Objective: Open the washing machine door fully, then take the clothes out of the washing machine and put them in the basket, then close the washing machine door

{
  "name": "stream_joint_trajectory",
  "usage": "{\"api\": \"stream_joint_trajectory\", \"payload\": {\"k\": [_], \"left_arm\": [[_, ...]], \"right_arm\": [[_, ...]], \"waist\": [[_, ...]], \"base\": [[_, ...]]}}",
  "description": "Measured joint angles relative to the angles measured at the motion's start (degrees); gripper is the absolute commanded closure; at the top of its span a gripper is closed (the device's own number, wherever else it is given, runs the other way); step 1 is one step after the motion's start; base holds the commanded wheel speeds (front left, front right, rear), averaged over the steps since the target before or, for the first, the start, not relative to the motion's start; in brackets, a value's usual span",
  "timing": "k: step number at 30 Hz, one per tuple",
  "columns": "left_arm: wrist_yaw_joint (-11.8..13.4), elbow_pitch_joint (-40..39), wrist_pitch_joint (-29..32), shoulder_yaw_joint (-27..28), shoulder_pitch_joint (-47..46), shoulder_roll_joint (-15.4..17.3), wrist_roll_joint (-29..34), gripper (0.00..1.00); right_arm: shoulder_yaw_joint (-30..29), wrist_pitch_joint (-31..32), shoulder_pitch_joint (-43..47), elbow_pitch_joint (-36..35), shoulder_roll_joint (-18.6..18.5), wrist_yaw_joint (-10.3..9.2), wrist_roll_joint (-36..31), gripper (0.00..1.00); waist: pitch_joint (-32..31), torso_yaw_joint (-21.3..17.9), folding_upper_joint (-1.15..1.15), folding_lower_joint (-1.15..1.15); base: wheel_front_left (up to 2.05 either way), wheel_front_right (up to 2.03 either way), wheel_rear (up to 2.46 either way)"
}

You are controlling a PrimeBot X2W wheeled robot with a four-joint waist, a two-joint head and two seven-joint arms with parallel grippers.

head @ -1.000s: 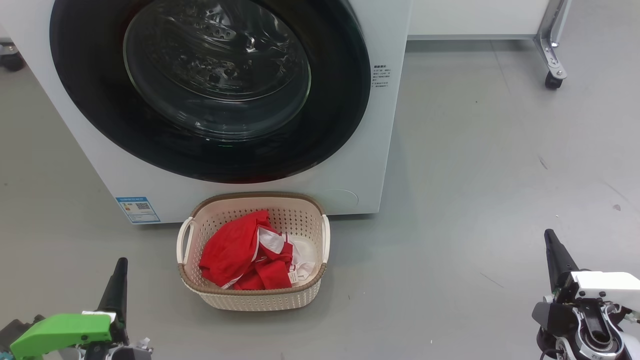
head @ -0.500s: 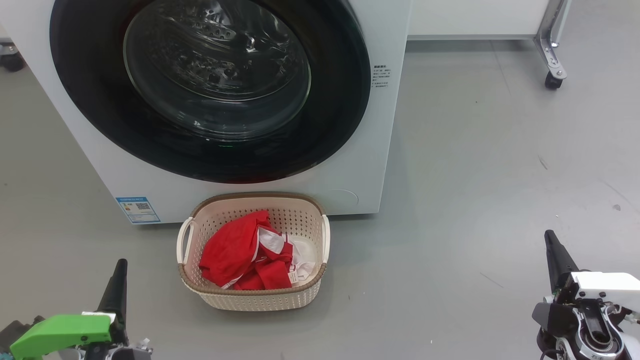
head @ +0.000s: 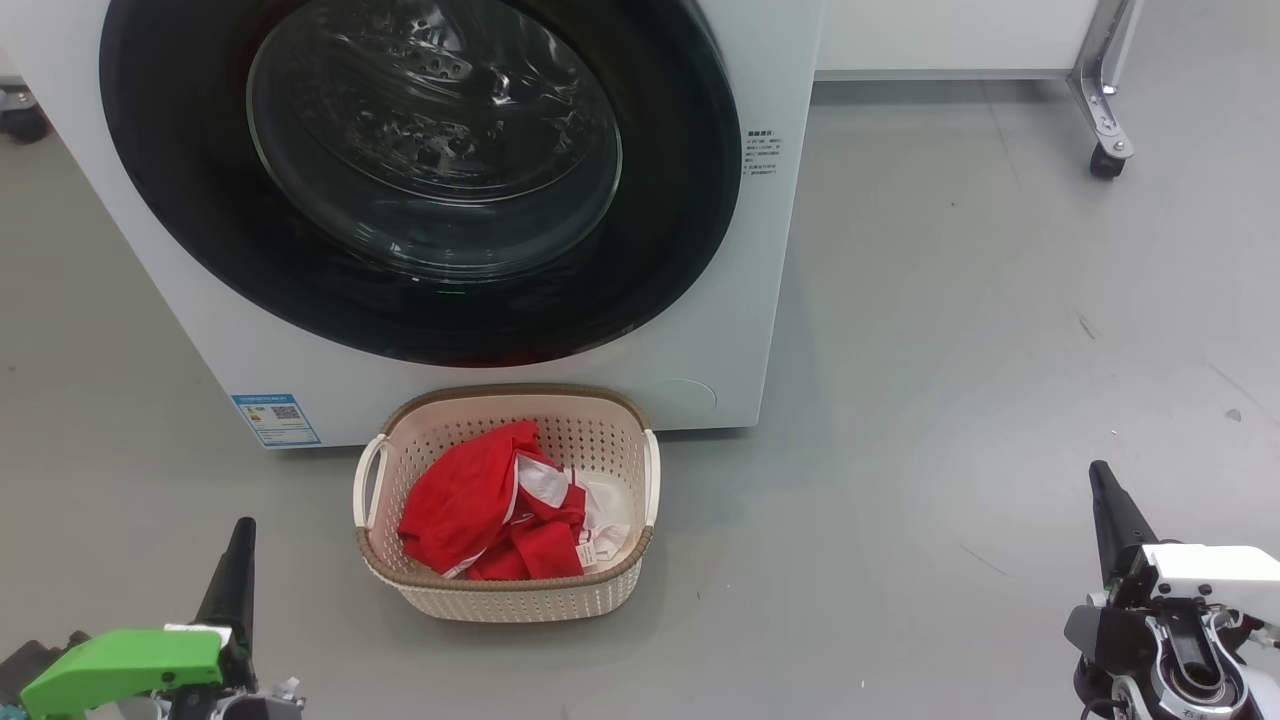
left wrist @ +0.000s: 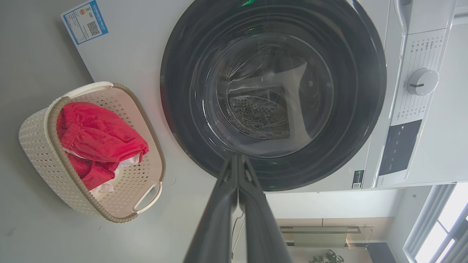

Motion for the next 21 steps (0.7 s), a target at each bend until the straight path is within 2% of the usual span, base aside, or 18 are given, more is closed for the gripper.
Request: {"api": "stream_joint_trajectory", "payload": {"k": [21], "left_arm": [[0.00,0.34,0.05,0.11,-0.07,0.00,0.01,1.00]], "right_arm": [[-0.11,0.32,-0.03,0.19,0.02,0.16,0.00,1.00]], "waist": [[-0.01,0.00,0.00,0.00]], "base": [[0.00,0.00,0.00]]}}
